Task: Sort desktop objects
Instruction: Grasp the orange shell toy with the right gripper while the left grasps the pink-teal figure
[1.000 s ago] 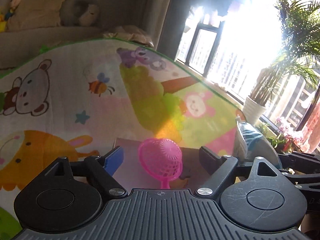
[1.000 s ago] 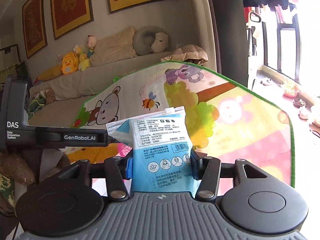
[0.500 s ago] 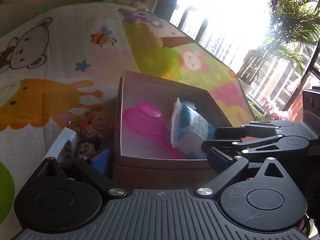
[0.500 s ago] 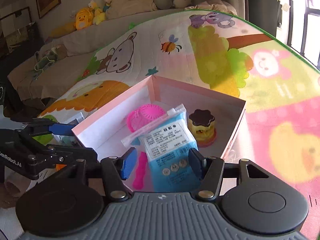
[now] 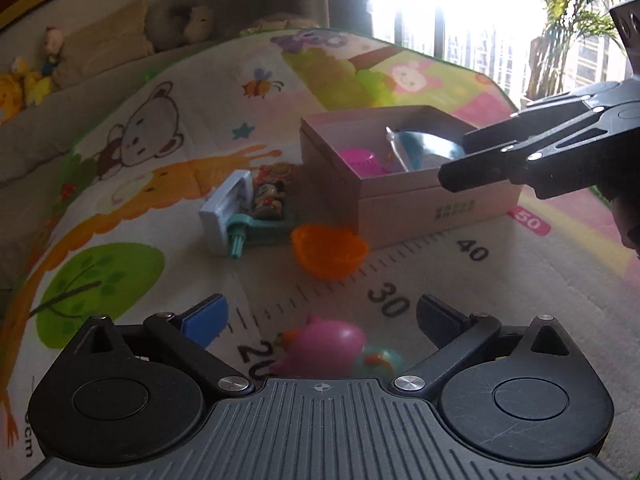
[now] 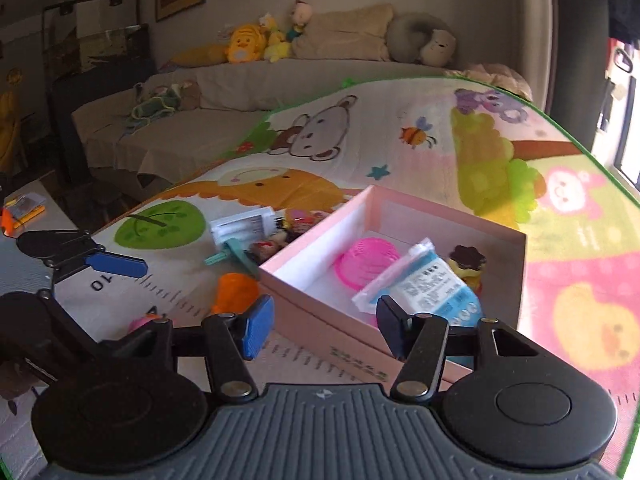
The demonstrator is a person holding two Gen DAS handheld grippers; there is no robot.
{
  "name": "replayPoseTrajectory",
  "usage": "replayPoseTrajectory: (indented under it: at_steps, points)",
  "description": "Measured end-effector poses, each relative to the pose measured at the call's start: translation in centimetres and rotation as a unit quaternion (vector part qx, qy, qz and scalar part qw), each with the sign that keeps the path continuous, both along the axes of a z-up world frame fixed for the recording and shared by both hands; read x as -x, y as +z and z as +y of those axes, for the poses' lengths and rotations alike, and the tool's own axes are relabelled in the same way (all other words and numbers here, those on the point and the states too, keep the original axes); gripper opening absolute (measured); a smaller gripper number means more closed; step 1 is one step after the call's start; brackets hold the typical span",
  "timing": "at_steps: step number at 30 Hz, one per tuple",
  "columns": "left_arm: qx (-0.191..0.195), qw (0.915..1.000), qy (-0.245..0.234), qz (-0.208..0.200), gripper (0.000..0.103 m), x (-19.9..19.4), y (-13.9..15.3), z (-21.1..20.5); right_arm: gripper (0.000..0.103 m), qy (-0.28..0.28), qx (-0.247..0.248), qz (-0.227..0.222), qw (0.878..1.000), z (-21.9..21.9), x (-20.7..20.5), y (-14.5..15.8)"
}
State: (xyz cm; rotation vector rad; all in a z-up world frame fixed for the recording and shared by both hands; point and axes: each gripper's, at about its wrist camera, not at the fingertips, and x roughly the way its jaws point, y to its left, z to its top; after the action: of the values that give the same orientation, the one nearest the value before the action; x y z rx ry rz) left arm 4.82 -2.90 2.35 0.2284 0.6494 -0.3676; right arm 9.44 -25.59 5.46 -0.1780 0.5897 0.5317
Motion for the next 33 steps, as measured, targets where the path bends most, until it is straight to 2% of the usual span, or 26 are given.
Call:
replayPoseTrajectory:
  at_steps: [3, 6, 8, 9, 10, 12, 16, 20, 25, 29, 32, 33]
  points:
    - [-0.034, 0.9993, 0.017, -0.002, 0.103, 1.3, -1.4, 0.6, 0.057, 0.046, 0.046, -0.022, 0.998, 5.2, 1.0, -1.3]
    - [-0.041, 0.9982, 0.044, -0.003, 0.103, 1.9, -1.8, 1.7, 0.055, 0.066, 0.095, -0.029, 0.993, 9.1, 0.8, -3.3]
    - [-0.034, 0.9980, 0.054, 0.001, 0.103, 1.8, -1.9, 2.4, 0.044, 0.069, 0.131, -0.038, 0.988, 10.8, 0.5, -4.5]
    - [-0.028, 0.9980, 0.057, 0.003, 0.103, 1.9, -2.0, 2.9, 0.034, 0.069, 0.150, -0.042, 0.985, 11.4, 0.5, -5.3]
    - [-0.022, 0.9980, 0.058, 0.006, 0.103, 1.9, -1.9, 3.3, 0.024, 0.067, 0.159, -0.040, 0.984, 11.7, 0.4, -5.6]
    - [-0.009, 0.9980, 0.061, 0.012, 0.103, 1.8, -1.9, 3.9, 0.011, 0.064, 0.160, -0.019, 0.985, 11.7, 0.0, -5.9]
    - [0.009, 0.9978, 0.063, 0.017, 0.103, 1.7, -1.8, 4.3, 0.006, 0.076, 0.154, 0.003, 0.985, 10.6, 2.4, -5.4]
    - [0.012, 0.9978, 0.061, 0.025, 0.103, 1.4, -2.0, 3.7, 0.006, 0.055, 0.156, 0.017, 0.986, 7.7, 5.1, -5.0]
    - [0.019, 0.9979, 0.052, 0.033, 0.103, 1.1, -1.9, 2.9, 0.007, -0.022, 0.151, 0.014, 0.988, 3.5, 6.2, -5.0]
    - [0.032, 0.9982, 0.032, 0.039, 0.103, 1.0, -1.7, 1.9, 0.010, -0.063, 0.097, 0.019, 0.993, 0.7, 6.2, -4.6]
    - [0.056, 0.9974, 0.005, 0.045, 0.103, 1.1, -1.5, 1.1, 0.031, -0.082, 0.069, 0.012, 0.994, -0.3, 6.4, -4.3]
    - [0.067, 0.9967, -0.009, 0.045, 0.103, 1.3, -1.4, 0.8, 0.042, -0.090, 0.059, 0.010, 0.994, -0.6, 6.3, -4.3]
